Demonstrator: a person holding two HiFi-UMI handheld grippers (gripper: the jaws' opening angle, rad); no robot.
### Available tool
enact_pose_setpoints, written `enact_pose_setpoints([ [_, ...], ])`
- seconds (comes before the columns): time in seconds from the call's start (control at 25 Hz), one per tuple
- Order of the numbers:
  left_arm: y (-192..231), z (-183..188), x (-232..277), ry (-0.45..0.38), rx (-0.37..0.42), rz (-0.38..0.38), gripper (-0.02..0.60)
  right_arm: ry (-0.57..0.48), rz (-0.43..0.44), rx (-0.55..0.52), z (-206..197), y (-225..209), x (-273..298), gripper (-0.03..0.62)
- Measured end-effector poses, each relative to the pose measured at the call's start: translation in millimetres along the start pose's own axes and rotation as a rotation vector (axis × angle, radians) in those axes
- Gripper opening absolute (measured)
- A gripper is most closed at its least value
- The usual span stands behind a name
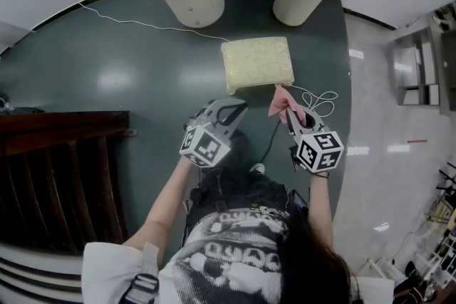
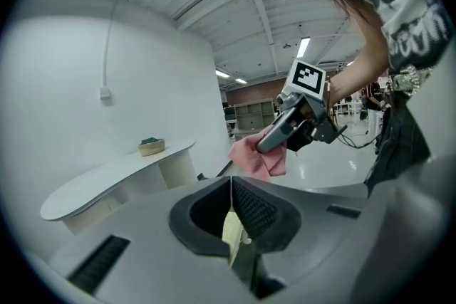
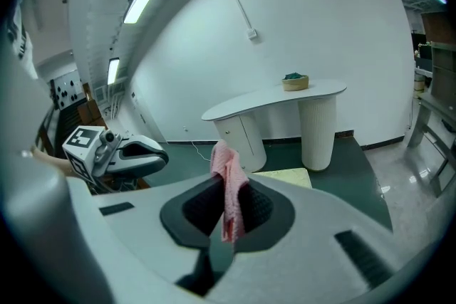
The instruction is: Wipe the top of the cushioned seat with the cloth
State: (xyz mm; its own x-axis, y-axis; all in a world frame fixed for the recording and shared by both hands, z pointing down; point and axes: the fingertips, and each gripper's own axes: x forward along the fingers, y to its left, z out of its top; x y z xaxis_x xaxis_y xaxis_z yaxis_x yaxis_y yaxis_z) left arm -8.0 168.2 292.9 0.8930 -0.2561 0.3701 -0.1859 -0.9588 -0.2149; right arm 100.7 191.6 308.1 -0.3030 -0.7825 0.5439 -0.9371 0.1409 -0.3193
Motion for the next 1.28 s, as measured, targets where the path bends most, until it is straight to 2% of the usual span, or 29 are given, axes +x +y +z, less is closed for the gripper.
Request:
enact_pose_setpoints([
  [0.32,-71.9,38.8,-1.6,-0.028,0.015,0.012,0.008,-0.035,0.014,-0.005,-34.7,3.5,-67.0,0.012],
  [0.64,-133.6,65.0,-39.1,-0.02,0.012,0.063,0.008,-0.088,0.065,-0.032,-54.8,30.0,-115.3,0.012],
  [0.96,-196.3,74.9,-73.2,-0.02,0.021,0.079,0.008,-0.13,0.103,-0.049,-78.7,63.3,-163.6,0.012],
  [1.28,-227.3,78.7,-89.7,-0.029,0.047,0.095,0.008,-0.144,0.123,-0.071,-93.1,82.5,-183.9,0.012],
])
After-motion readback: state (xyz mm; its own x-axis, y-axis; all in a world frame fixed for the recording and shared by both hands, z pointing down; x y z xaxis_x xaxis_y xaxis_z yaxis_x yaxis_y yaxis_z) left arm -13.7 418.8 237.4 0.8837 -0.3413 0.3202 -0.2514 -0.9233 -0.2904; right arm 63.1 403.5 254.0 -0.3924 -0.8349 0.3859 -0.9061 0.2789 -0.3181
